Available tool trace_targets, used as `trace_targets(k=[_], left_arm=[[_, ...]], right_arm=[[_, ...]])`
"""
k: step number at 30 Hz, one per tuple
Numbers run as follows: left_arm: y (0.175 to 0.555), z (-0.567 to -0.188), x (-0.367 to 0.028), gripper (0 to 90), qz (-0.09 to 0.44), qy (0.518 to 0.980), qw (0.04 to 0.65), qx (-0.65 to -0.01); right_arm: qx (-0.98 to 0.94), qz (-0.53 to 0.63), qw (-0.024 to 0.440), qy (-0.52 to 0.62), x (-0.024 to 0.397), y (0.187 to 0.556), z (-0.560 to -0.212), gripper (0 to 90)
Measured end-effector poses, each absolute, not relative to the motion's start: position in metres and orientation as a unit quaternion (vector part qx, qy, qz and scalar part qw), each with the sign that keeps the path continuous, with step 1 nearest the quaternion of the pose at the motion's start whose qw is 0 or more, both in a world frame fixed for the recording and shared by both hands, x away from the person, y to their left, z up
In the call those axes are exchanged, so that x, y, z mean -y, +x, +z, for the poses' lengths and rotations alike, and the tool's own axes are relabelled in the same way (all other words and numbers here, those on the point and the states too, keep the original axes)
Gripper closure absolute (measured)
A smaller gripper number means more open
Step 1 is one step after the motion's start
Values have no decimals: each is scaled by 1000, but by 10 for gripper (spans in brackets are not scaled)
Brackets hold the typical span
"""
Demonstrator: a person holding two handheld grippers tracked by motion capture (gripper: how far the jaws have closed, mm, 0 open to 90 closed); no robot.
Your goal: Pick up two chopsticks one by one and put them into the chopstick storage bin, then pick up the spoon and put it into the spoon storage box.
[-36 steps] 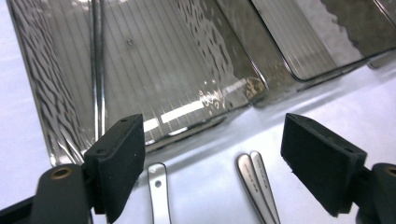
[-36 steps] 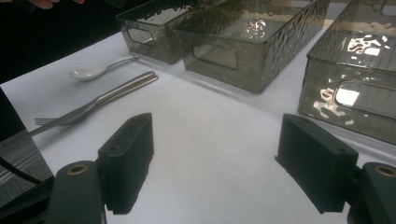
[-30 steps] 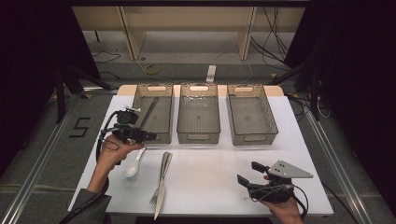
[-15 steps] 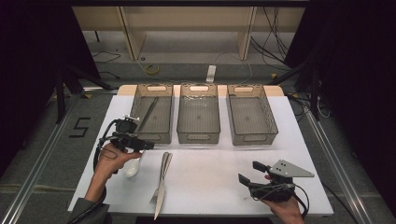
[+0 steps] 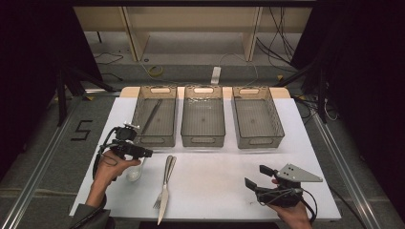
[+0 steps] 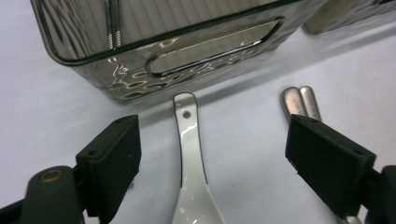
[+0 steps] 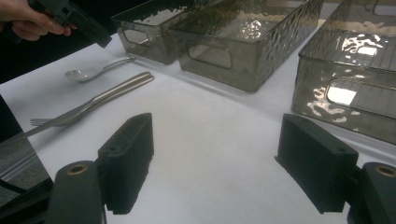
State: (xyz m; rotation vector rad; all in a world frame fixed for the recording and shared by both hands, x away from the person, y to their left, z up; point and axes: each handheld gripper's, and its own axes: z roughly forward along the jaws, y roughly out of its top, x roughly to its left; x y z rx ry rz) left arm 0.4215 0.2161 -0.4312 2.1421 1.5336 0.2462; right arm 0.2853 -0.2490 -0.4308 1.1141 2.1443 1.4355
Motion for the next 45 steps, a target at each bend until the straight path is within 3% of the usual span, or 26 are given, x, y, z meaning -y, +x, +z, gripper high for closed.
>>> trace_targets(k=[19,39,45], left_arm=[[433,-448,-225,190,95,785,212,-574],[431,-462,-224,454,50,807,178,-561],[430,-465,-219,585,48,811,170,-558]], right_arm=[[-758,501,164,384,247,284,-431,276],[-761,501,163,379,243,282,-429,276],[-761,500,164,379,243,282,-429,276]])
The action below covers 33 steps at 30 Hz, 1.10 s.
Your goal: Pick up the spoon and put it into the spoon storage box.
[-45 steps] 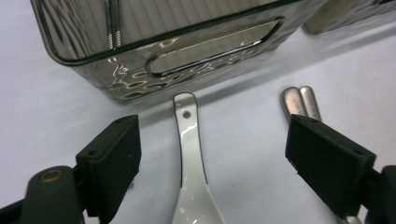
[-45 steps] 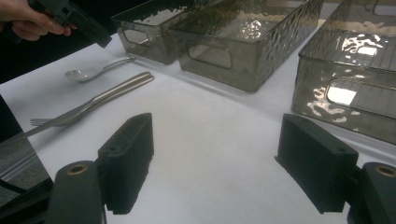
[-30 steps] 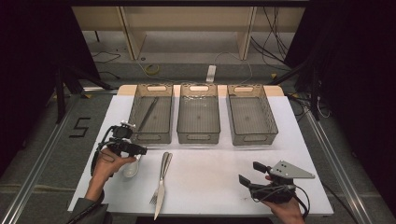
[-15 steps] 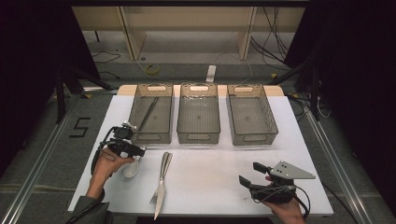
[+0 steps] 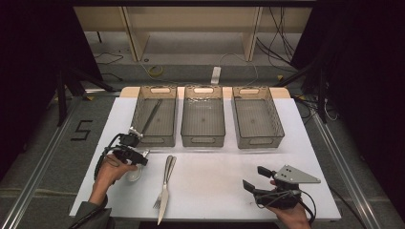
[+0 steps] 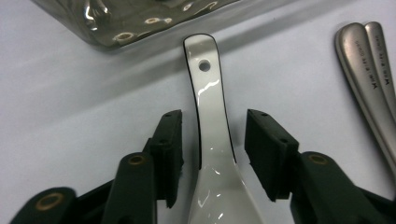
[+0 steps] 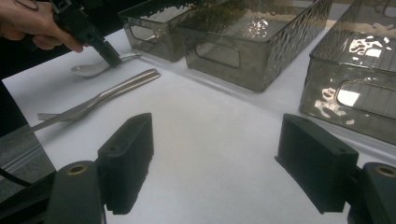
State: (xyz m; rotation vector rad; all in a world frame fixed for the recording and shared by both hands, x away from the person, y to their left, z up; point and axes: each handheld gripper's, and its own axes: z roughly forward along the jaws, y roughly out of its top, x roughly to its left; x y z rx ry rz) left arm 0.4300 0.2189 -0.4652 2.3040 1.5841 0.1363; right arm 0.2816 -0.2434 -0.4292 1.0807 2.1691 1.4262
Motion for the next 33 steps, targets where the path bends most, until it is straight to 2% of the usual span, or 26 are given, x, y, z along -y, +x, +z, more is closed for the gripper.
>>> trace_targets(k=[7,20,33], left_arm=[[428,-466,-215,730,74,819,154,-548],[426,-459,-219,742,63,819,193,-536],[418,-436,-218,746,89,815,251,-514]], right_arm=[[-762,498,164,381,243,282,-430,277],[-761,497,168,381,243,282,-429,278],[-760,497,169,382,244,282,-429,278]])
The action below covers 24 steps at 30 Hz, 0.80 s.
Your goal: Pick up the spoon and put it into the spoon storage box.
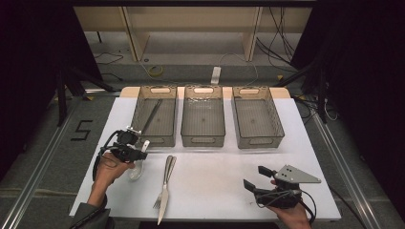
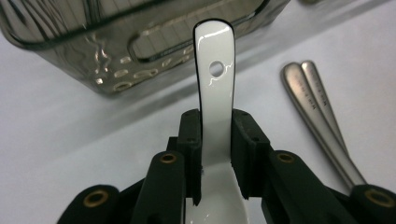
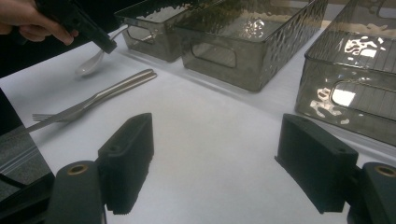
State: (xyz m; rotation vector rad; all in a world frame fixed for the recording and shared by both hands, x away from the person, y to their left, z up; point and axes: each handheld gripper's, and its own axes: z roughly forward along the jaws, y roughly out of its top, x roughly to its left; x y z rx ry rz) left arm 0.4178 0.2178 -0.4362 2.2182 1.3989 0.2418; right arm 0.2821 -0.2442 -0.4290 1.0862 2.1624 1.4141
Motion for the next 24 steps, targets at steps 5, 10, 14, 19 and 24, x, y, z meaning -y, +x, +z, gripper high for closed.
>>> trace_targets(k=[5,10,14,19,24], left_arm=[[415,-424,-216,747,91,812,278,-505],[412,-408,-210,747,89,809,309,-492],[411,-396,-201,748,77,806,340,-478],[412,-380,-183,748,72,814,362,-449],[416,-363,-163,748,74,821,380,-420]], right_arm=[[-761,497,168,382,243,282,-429,278],[-760,497,168,384,244,283,-430,278],[-759,497,168,385,245,283,-430,278],[-758,495,168,390,245,283,-431,278],[-757,494,169,393,246,284,-432,278]])
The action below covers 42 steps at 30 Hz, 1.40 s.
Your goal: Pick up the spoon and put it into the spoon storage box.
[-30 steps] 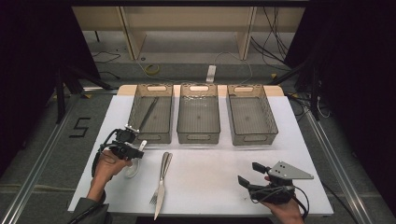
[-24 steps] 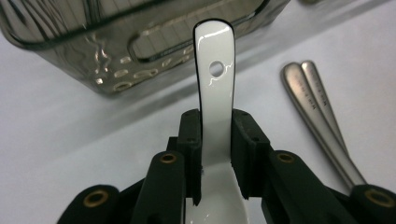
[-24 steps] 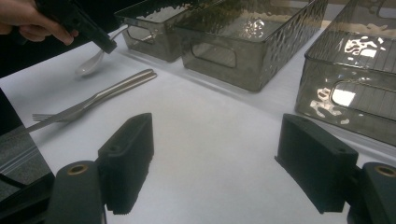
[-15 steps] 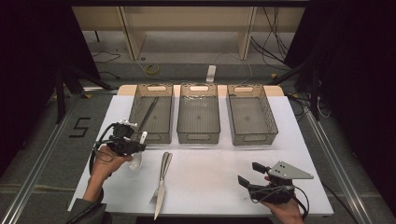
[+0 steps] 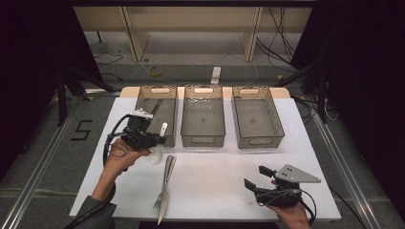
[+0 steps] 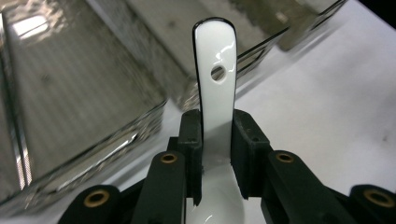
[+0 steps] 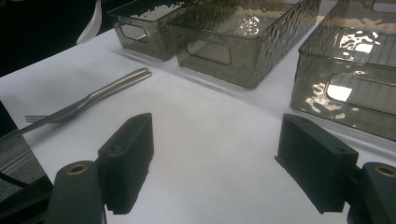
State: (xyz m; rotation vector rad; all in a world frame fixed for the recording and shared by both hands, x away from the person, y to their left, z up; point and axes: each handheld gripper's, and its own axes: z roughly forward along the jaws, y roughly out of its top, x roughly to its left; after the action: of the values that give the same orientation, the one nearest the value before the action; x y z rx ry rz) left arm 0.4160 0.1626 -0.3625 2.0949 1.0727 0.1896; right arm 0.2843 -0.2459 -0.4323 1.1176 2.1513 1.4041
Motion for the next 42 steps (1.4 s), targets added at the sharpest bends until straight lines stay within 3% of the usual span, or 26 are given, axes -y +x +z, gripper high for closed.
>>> trace_targets(k=[10,42], left_arm=[[436,-358,-136,749,67,819,397,-408],[503,-340,-103,752,90,803,412,-421]], right_arm=[[-756,494,169,395,247,285,-433,278],[-754,498,171,394,248,285,-432,278]])
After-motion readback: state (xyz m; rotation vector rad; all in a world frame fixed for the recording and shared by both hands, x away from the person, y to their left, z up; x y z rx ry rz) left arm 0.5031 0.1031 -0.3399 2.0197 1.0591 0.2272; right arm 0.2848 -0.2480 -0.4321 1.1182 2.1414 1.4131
